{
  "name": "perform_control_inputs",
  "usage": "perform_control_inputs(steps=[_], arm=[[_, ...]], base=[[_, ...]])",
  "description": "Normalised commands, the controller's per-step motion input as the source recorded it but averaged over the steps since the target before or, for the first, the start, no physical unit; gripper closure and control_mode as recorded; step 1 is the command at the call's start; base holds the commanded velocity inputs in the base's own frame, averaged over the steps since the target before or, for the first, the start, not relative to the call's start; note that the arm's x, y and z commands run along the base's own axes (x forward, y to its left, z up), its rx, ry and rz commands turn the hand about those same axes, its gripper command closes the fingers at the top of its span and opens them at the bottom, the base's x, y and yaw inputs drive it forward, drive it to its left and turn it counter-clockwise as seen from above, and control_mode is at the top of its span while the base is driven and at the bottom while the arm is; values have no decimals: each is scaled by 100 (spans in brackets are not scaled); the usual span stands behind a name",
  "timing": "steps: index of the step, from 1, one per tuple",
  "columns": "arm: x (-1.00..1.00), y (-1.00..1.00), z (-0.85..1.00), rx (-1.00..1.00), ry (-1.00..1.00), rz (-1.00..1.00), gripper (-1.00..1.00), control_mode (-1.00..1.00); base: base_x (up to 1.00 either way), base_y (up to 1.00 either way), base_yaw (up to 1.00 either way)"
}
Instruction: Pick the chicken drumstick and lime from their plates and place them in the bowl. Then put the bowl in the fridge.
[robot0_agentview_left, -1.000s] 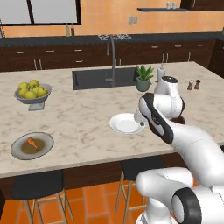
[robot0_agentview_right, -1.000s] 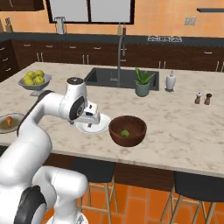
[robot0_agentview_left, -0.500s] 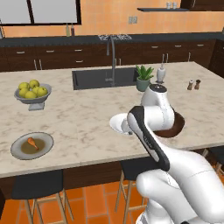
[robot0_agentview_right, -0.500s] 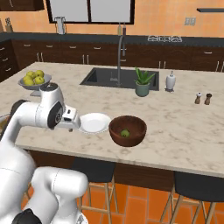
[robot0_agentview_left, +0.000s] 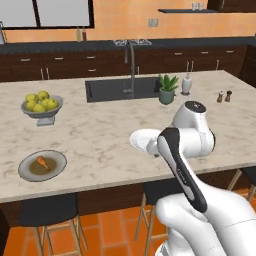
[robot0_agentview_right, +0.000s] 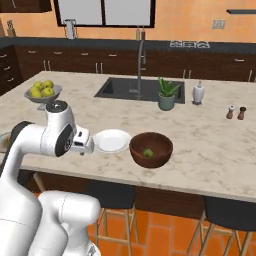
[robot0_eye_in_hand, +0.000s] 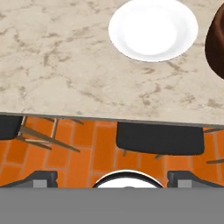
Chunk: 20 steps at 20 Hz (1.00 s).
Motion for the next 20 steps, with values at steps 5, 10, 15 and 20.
perform_control_inputs(steps=[5,10,15,20], arm=[[0,0,0,0,0,0,-100,100],[0,0,0,0,0,0,-100,100],[0,0,0,0,0,0,-100,100],[0,0,0,0,0,0,-100,100]], base=[[-41,100,1],[-82,100,4],[44,82,-1],[99,-9,0]])
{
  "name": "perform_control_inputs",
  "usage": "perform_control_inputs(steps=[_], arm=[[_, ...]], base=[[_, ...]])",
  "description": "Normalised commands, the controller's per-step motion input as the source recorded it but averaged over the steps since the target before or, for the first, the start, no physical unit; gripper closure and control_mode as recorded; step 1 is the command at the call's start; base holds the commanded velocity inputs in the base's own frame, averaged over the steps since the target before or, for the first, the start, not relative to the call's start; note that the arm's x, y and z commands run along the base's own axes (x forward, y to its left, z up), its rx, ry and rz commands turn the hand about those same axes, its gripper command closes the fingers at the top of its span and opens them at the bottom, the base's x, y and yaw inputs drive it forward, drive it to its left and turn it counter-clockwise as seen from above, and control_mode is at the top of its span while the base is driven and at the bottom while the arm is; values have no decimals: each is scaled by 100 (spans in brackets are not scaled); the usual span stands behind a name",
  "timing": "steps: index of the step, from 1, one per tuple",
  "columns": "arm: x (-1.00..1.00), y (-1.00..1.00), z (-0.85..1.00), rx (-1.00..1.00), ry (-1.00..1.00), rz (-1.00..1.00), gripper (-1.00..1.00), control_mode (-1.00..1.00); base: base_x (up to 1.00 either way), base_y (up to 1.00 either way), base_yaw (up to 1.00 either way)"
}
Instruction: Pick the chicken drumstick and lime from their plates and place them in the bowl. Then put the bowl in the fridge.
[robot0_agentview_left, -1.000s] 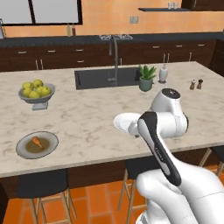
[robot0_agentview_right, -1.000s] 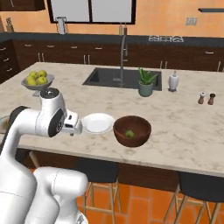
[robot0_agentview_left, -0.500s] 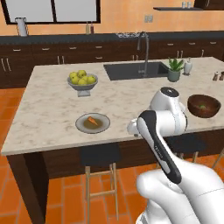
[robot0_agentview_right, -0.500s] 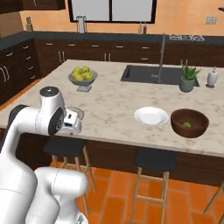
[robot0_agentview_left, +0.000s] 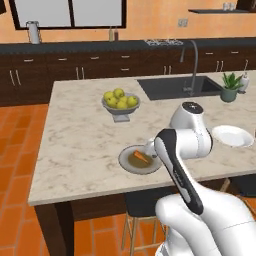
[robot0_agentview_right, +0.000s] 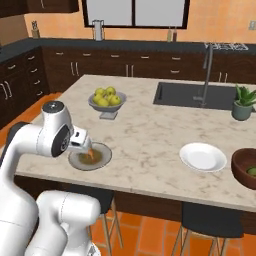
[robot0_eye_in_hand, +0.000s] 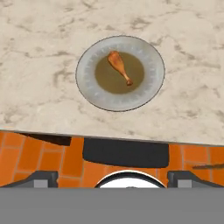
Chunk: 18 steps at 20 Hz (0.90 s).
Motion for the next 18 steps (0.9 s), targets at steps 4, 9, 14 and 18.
perform_control_inputs(steps=[4,9,14,18], arm=[[56,0,-12,0,5,4,-100,-100],[65,0,-60,-10,2,25,-100,-100],[93,7,-49,-14,0,6,-100,-100],[60,4,-28,0,0,0,-100,-100]], base=[[21,0,0],[0,0,0],[0,0,0],[0,0,0]])
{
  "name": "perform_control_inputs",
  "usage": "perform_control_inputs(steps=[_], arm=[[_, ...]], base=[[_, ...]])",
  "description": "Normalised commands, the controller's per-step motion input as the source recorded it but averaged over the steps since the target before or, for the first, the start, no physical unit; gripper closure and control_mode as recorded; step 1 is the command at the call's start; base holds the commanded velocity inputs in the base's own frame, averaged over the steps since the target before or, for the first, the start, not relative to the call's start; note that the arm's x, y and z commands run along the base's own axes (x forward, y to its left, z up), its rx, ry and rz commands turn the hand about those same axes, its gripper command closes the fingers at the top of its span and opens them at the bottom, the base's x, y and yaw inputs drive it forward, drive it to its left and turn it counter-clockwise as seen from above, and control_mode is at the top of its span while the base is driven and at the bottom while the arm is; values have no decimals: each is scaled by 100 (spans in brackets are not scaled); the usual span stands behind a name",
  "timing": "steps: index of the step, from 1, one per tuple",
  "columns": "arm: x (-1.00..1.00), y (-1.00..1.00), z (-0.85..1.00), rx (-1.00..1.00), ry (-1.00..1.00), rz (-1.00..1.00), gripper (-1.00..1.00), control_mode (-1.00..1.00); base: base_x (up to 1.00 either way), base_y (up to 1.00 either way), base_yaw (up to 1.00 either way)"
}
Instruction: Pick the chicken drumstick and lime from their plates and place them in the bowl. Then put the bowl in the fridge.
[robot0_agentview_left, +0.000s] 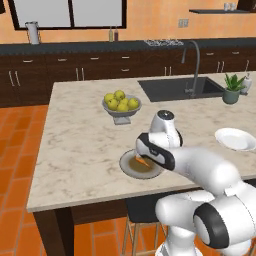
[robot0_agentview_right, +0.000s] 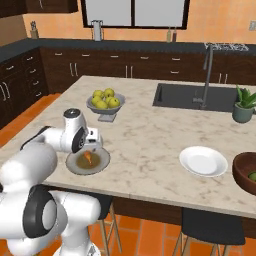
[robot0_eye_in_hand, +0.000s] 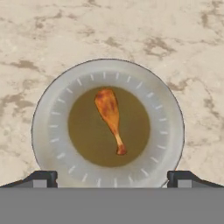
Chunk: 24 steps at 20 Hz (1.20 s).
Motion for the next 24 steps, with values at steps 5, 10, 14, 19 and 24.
perform_control_inputs(steps=[5,10,14,19,24], arm=[[36,7,-27,0,2,0,-100,-100],[19,9,-60,0,8,0,-100,-100],[49,0,-41,0,3,0,-100,-100],[33,1,-21,0,1,0,-100,-100],[3,10,-35,2,2,0,-100,-100]], base=[[0,0,0],[0,0,0],[0,0,0],[0,0,0],[0,0,0]])
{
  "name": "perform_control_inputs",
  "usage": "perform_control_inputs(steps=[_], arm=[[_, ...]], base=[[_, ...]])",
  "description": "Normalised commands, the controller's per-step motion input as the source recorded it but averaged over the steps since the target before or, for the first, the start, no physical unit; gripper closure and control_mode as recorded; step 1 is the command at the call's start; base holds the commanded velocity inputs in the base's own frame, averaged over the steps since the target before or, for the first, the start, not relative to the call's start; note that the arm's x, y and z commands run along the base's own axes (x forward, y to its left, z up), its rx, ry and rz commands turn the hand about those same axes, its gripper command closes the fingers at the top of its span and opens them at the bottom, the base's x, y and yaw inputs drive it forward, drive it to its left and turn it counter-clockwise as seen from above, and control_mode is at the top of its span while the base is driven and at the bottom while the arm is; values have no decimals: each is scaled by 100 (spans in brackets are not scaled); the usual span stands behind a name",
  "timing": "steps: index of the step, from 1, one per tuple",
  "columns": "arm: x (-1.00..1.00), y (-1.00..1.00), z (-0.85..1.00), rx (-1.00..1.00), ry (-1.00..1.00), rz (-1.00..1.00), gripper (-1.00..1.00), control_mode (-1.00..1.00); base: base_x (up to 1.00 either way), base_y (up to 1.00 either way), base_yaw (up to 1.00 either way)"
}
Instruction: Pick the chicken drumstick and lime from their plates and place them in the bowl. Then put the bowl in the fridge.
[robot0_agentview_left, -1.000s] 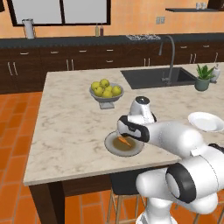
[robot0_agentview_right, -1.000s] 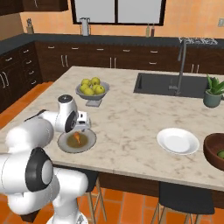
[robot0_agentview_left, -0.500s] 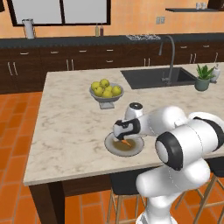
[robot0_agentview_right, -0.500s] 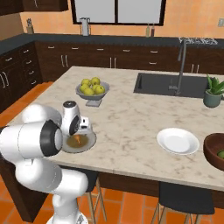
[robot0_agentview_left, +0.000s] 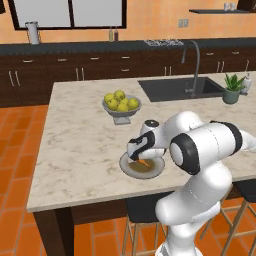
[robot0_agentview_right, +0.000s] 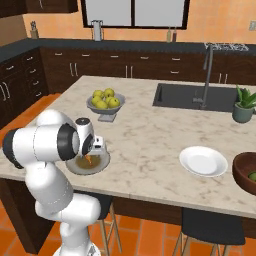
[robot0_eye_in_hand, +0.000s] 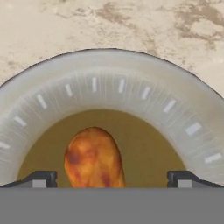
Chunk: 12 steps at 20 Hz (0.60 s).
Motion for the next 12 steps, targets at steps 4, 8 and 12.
perform_control_inputs(steps=[4,8,12], arm=[[8,16,-51,2,0,0,100,-100],[-5,12,-27,3,0,0,100,-100],[-20,24,-18,0,0,0,100,-100]], base=[[0,0,0],[0,0,0],[0,0,0]])
